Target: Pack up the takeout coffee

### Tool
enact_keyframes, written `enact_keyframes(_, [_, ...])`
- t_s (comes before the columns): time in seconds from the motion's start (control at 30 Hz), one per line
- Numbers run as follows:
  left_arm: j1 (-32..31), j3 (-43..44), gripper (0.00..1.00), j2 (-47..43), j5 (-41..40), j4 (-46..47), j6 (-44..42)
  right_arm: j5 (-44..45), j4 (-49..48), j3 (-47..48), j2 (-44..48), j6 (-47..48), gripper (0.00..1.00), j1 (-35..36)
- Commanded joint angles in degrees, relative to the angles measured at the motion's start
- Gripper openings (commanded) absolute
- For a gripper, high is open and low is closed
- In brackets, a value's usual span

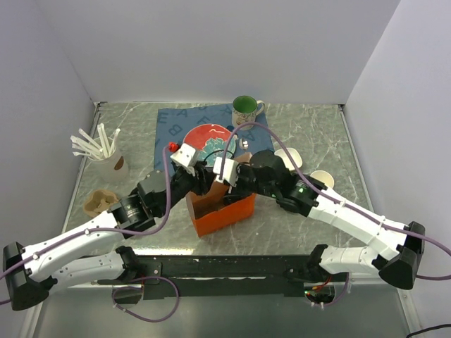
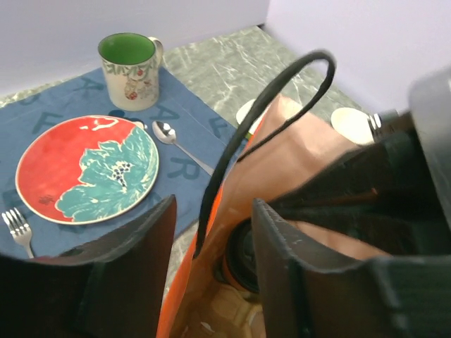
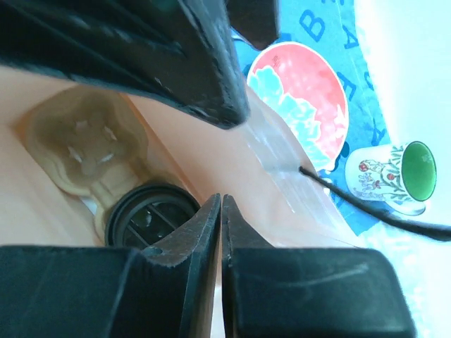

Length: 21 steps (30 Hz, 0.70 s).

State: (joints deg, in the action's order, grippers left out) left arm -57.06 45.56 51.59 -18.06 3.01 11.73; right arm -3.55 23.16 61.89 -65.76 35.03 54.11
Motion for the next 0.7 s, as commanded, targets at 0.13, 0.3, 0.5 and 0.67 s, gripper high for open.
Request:
enact_keyframes(0.13, [0.9,7.8,0.65,2.3,-3.7,-1.2,1.0,1.3,-0.3,6.7,0.5,-7.5,0.17,-1.1])
enact_keyframes(0.3, [1.0,9.2,0.72,3.2,-7.9,-2.3,2.2,1.8,0.2,8.6,-0.6,-10.2,0.22,-1.5])
enact_keyframes(0.5, [1.0,9.7,0.78,3.0,-11.4,-2.8,2.5,4.9,2.4,12.5,-2.2,-14.5,0.24,-2.3])
enact_keyframes(0.67, [1.1,11.9,0.83,3.2,-14.8,-6.3,3.1,7.9,5.4,17.8,-3.9,-17.5,0.25,-2.9])
